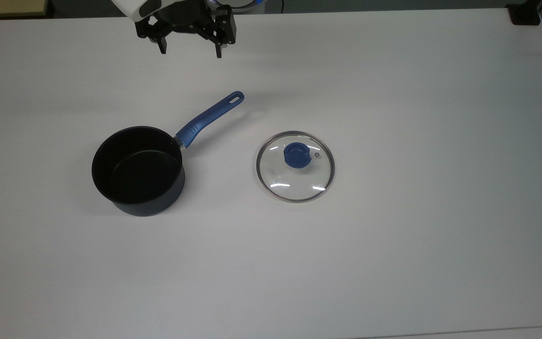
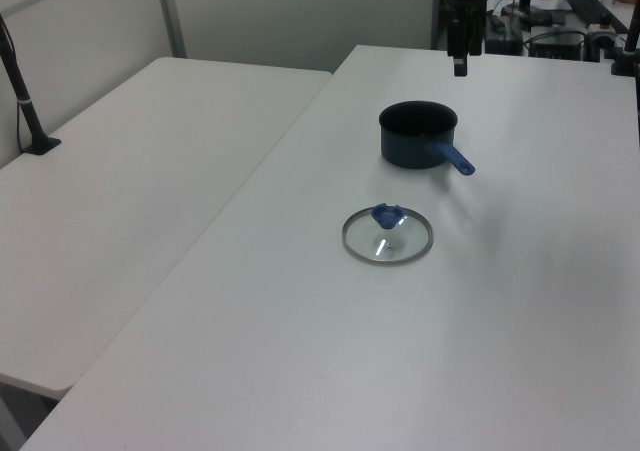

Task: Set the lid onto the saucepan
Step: 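Move the gripper over the glass lid and lower toward its blue knob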

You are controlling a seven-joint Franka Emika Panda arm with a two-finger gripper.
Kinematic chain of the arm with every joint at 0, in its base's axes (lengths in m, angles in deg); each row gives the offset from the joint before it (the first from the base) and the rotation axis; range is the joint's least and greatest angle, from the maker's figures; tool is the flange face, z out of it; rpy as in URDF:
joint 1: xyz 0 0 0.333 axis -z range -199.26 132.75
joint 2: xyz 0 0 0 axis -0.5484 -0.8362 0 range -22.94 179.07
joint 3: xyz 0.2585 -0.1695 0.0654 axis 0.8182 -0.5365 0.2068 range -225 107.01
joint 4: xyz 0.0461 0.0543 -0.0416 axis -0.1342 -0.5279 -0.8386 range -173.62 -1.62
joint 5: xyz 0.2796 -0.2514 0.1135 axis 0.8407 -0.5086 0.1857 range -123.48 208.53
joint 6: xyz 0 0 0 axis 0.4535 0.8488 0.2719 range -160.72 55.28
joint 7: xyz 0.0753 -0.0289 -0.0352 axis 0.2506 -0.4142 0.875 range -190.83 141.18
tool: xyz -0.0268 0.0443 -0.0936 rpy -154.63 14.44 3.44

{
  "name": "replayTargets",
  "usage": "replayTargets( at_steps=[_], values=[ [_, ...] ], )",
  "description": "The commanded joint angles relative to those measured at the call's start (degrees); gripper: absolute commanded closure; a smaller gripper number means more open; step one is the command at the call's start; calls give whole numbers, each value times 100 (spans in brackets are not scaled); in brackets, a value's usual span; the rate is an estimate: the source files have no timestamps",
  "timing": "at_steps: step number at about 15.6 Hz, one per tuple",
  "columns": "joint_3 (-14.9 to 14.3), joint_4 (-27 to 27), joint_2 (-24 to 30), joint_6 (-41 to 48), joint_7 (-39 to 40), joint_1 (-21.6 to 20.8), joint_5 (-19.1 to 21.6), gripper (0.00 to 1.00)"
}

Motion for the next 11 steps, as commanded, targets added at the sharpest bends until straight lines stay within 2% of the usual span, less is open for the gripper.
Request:
replayTargets(
  at_steps=[1, 8, 11],
  values=[
    [34, -180, 60, -176, 81, -19, -97, 0],
    [174, -171, -423, -1036, 81, -238, -18, 0],
    [174, -145, -721, -1247, 90, -580, -9, 0]
  ],
)
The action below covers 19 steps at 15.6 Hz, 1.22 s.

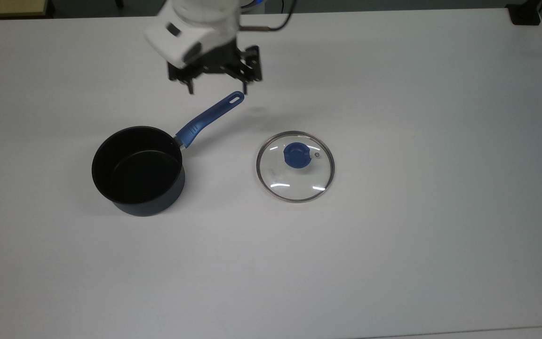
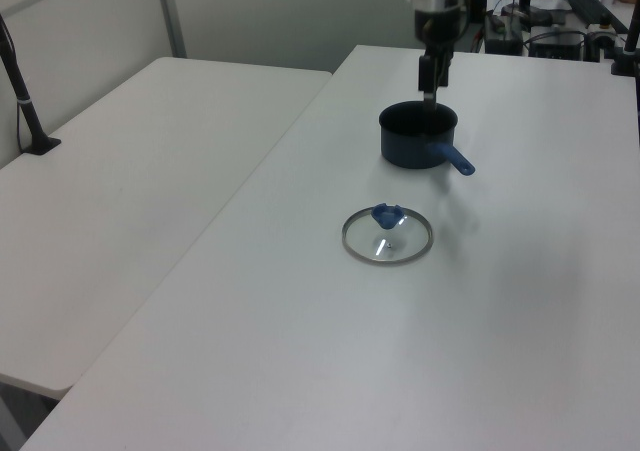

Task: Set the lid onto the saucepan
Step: 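Move the gripper over the glass lid and lower toward its blue knob, then close the gripper on the blue knob of the glass lid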

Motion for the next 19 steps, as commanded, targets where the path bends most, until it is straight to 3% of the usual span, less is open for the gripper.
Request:
replayTargets(
  at_steps=[1, 8, 19],
  values=[
    [-19, -57, -326, -416, 50, -423, -1, 0],
    [-18, -48, -890, -1198, -64, -916, -10, 0],
    [-18, -30, -1391, -1516, -178, -1215, -27, 0]
  ],
)
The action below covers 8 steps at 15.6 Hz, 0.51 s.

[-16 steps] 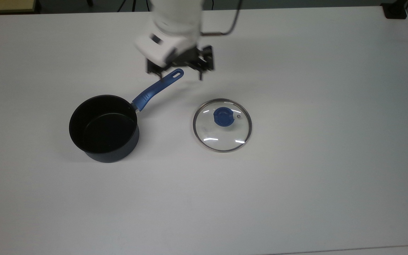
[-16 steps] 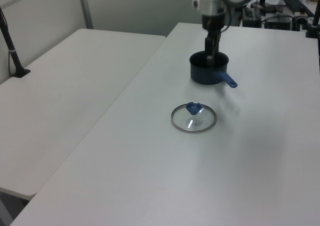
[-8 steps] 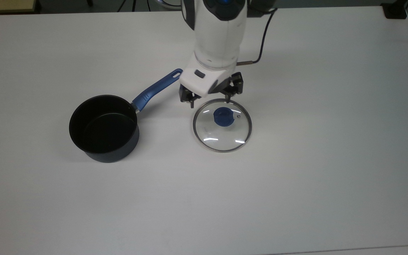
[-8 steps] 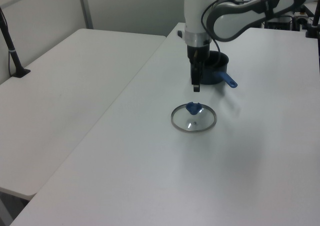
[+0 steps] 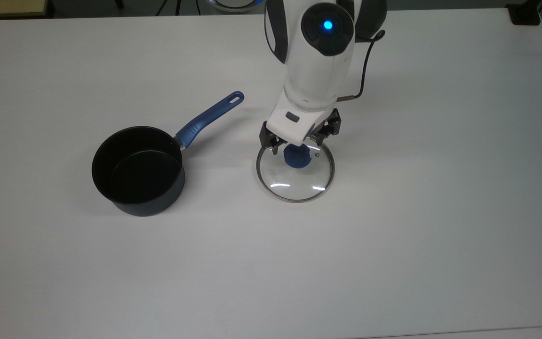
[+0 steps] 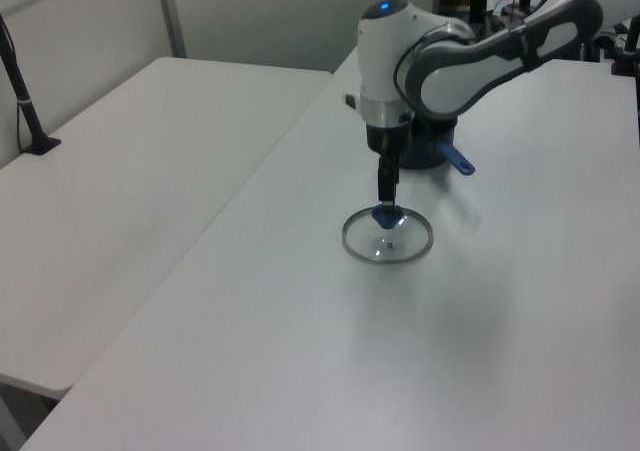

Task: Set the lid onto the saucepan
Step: 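Close the gripper on the blue knob of the glass lid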

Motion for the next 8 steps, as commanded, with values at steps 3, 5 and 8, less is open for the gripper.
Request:
replayTargets(
  at_steps=[3, 5, 8],
  values=[
    [-51, 8, -132, -302, -137, -68, -54, 0],
    [-51, 8, -229, -356, -164, -138, -89, 0],
    [-51, 8, -317, -356, -164, -165, -107, 0]
  ],
)
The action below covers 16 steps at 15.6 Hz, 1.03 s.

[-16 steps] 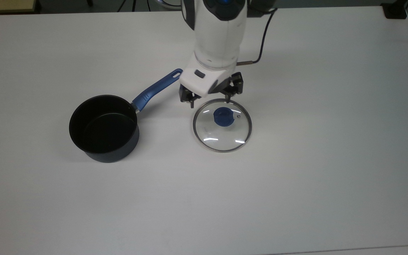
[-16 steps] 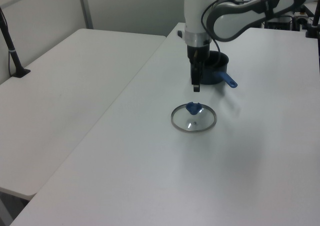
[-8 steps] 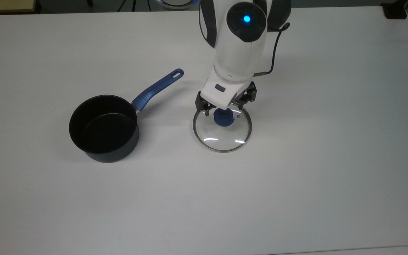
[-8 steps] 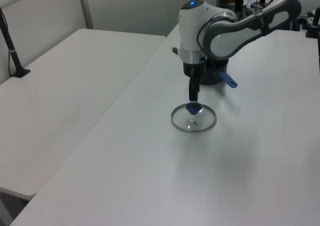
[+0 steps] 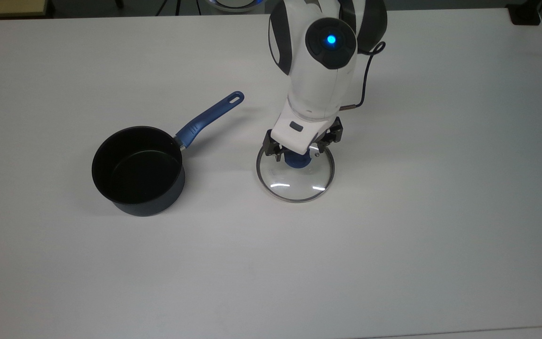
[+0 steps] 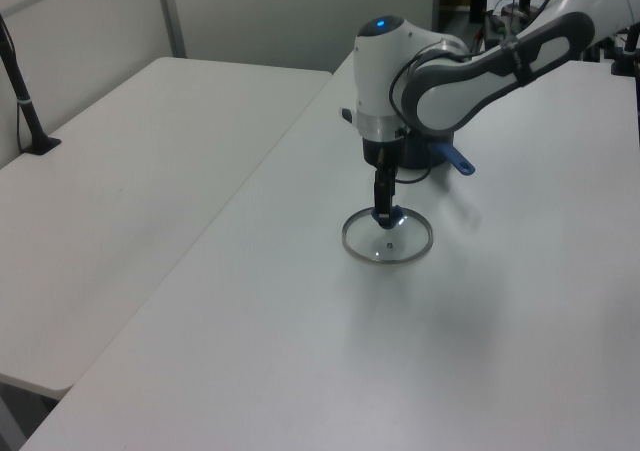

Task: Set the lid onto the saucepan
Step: 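Close the gripper on the blue knob of the glass lid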

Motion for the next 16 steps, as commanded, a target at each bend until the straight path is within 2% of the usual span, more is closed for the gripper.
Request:
replayTargets(
  at_steps=[1, 6, 10, 12, 16],
  values=[
    [-50, 14, -106, -136, -142, -121, -106, 0],
    [-50, 5, -106, -136, -203, -121, -115, 1],
    [-59, 14, -97, -136, -300, -95, -115, 24],
    [-68, 14, -88, -136, -300, -68, -115, 40],
    [-68, 14, -80, -127, -300, -59, -142, 53]
  ],
)
